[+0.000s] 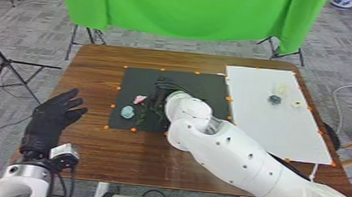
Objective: Arrange flowers
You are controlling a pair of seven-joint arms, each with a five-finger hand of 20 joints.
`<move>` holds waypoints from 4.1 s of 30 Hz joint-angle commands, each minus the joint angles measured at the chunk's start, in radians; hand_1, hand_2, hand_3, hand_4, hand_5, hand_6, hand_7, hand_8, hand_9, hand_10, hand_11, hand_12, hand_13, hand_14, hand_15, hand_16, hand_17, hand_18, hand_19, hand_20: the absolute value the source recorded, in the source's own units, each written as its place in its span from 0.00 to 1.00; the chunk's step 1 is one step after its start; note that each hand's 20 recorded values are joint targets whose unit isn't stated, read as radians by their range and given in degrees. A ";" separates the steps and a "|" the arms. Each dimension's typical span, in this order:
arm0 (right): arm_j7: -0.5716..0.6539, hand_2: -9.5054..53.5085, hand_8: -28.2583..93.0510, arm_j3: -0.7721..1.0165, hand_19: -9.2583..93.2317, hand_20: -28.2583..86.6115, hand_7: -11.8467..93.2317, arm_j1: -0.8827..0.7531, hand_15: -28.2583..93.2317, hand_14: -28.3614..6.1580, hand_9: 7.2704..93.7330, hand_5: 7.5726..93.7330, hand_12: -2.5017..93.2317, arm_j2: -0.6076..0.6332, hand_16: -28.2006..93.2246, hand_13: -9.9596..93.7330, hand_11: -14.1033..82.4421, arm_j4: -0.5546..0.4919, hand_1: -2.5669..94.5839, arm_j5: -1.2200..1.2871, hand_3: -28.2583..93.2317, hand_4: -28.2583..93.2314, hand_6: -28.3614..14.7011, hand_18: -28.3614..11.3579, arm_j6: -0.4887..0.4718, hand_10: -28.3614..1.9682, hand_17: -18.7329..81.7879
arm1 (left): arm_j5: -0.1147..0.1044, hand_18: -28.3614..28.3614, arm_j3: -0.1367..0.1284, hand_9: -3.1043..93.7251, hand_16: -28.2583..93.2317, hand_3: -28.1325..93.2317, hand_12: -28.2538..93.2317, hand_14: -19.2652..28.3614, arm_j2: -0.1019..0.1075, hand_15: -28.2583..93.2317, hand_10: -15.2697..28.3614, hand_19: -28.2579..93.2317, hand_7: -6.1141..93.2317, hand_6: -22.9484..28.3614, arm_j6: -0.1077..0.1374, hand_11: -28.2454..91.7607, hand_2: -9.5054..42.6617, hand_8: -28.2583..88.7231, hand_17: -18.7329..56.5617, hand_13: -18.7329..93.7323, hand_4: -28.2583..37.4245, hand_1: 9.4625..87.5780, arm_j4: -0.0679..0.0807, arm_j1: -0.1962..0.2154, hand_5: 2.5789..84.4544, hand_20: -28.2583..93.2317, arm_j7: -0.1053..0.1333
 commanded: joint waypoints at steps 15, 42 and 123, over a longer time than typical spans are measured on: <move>-0.009 0.00 0.08 -0.007 1.00 0.44 0.41 0.015 0.94 0.59 0.64 0.58 0.19 0.012 0.31 0.79 0.60 -0.056 0.40 -0.075 0.97 0.00 0.49 0.12 -0.031 0.30 0.50 | 0.009 0.90 -0.003 0.35 0.13 0.93 0.28 0.90 -0.018 0.70 0.76 0.77 0.21 0.66 0.004 0.51 0.29 0.16 0.16 0.38 0.16 0.19 -0.015 0.043 0.45 0.21 -0.021; 0.003 0.06 0.23 -0.091 1.00 0.47 0.40 0.053 0.91 0.68 0.89 0.78 0.35 0.024 0.34 0.89 0.34 -0.033 0.61 -0.114 0.96 0.00 0.56 0.13 0.080 0.57 0.57 | 0.007 0.90 0.003 0.35 0.13 0.93 0.27 0.89 -0.017 0.70 0.76 0.76 0.21 0.66 0.012 0.51 0.29 0.16 0.16 0.38 0.16 0.19 -0.016 0.046 0.44 0.22 -0.013; 0.114 0.02 0.10 0.381 1.00 0.42 0.35 -0.214 0.94 0.59 0.53 0.52 0.16 0.771 0.30 0.78 0.35 -0.129 0.36 0.092 0.97 0.00 0.51 0.14 0.102 0.30 0.51 | -0.011 0.93 0.021 0.40 0.14 0.90 0.30 0.97 -0.005 0.71 0.81 0.79 0.20 0.69 0.060 0.49 0.32 0.16 0.16 0.42 0.15 0.21 -0.042 0.108 0.47 0.20 0.041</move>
